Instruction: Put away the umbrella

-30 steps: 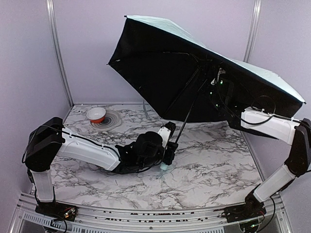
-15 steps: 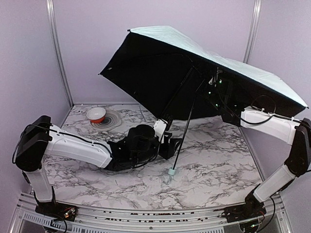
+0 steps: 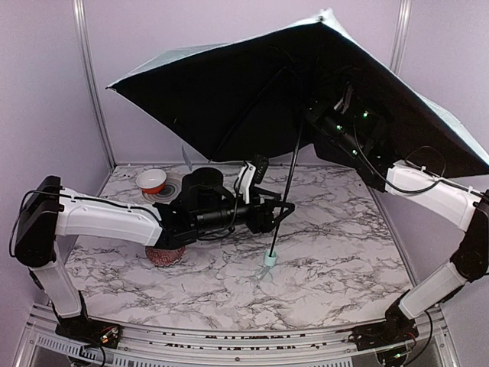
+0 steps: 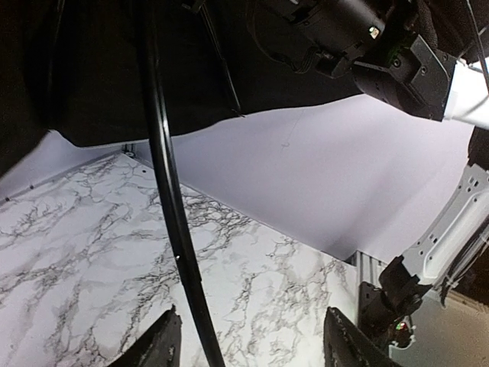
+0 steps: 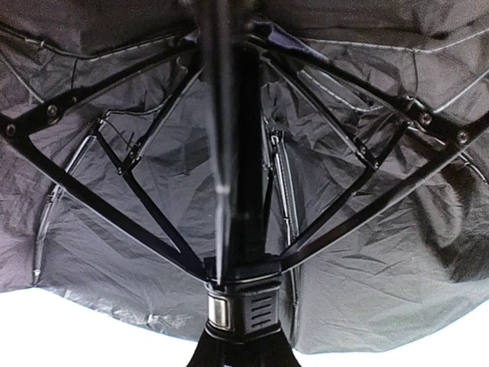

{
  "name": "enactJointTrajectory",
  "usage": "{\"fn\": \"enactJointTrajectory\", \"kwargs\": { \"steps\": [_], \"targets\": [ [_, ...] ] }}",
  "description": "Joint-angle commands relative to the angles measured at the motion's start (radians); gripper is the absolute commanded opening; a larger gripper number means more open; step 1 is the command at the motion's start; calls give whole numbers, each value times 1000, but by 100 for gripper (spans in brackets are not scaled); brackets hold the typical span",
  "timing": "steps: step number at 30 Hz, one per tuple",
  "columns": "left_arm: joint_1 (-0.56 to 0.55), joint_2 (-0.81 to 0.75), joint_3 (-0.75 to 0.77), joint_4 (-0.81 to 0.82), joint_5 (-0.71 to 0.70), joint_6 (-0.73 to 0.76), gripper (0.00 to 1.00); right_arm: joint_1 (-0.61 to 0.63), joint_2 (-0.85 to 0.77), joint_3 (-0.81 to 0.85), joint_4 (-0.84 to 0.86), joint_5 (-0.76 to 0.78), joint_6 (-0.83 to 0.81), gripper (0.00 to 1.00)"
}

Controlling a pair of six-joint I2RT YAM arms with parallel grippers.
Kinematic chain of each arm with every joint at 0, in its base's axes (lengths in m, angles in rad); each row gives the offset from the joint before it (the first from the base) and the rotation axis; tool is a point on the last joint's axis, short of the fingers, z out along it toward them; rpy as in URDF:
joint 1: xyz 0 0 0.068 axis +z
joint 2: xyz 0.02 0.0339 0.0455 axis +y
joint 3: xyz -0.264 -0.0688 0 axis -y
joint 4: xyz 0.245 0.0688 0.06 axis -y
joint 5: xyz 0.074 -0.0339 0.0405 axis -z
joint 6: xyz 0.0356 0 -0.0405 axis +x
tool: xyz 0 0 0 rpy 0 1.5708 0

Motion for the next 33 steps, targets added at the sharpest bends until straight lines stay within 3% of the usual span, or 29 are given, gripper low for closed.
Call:
{"fn": "enactJointTrajectory", "kwargs": {
  "steps": [1, 7, 14, 16, 18, 22, 26, 33],
  "targets": [
    [12, -1, 50, 26, 67, -32, 58, -1, -31, 82, 148, -160, 36, 0],
    [12, 49, 87, 36, 75, -70, 34, 12, -14, 108, 142, -173, 39, 0],
    [12, 94, 104, 58, 48, -99, 33, 23, -25, 106, 123, -147, 33, 0],
    [11, 97, 103, 58, 29, -100, 21, 24, -30, 101, 122, -144, 26, 0],
    [12, 94, 98, 60, 11, -106, 0, 24, -35, 94, 122, -142, 18, 0],
    [12, 96, 95, 95, 7, -143, 0, 37, -40, 109, 60, -108, -36, 1],
    [6, 96, 85, 121, -50, -146, 0, 103, -65, 99, -18, 82, -200, 21],
    [-20, 70, 62, 144, -140, -53, 0, 182, -91, 44, 3, 317, -383, 32]
  ]
}}
